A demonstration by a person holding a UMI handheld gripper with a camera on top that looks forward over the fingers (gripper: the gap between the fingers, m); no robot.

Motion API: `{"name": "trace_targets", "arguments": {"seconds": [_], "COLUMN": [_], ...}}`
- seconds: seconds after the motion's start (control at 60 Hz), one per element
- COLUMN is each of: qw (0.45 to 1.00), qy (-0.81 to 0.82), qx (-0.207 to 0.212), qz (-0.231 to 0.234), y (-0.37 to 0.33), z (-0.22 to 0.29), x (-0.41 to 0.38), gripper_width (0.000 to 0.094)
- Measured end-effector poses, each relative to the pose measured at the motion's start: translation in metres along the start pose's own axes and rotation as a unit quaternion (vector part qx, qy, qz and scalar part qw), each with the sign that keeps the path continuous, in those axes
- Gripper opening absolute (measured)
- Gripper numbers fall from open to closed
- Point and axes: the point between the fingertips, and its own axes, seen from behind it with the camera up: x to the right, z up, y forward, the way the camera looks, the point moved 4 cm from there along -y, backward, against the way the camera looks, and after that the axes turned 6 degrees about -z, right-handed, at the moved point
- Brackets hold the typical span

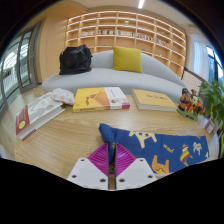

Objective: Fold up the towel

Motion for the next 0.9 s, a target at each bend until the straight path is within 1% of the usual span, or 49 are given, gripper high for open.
{"name": "trace_targets", "arguments": {"seconds": [0.017, 0.133, 0.183, 0.233, 0.3, 0.4, 0.467, 0.517, 0.6, 0.667, 0.717, 0.733, 0.833, 0.867, 0.9], "qw": [1.000, 1.000, 1.000, 0.998, 0.995, 0.985, 0.978, 0.975, 0.976, 0.982, 0.987, 0.988, 0.993, 0.994, 0.994], "qy": [-0.002, -0.003, 0.011, 0.035, 0.061, 0.094, 0.117, 0.126, 0.134, 0.131, 0.126, 0.124, 0.111, 0.108, 0.106], "qx": [0.001, -0.006, -0.015, -0.019, 0.002, 0.049, 0.078, 0.094, 0.099, 0.094, 0.074, 0.069, 0.026, 0.017, 0.007], "qz": [-0.008, -0.013, 0.004, 0.038, 0.079, 0.134, 0.154, 0.156, 0.139, 0.099, 0.066, 0.060, 0.010, -0.005, -0.019], "y": [-0.001, -0.003, -0.010, -0.024, -0.052, -0.101, -0.129, -0.140, -0.138, -0.118, -0.100, -0.086, -0.058, -0.047, -0.038], "z": [0.001, 0.001, 0.000, 0.003, 0.022, 0.065, 0.097, 0.113, 0.122, 0.112, 0.095, 0.082, 0.042, 0.028, 0.016], "x": [0.001, 0.000, -0.004, -0.016, -0.029, -0.027, -0.011, 0.011, 0.060, 0.108, 0.143, 0.158, 0.213, 0.232, 0.248], "gripper_width": [0.0028, 0.0024, 0.0015, 0.0014, 0.0014, 0.0013, 0.0013, 0.0013, 0.0015, 0.0018, 0.0023, 0.0024, 0.0027, 0.0028, 0.0062]}}
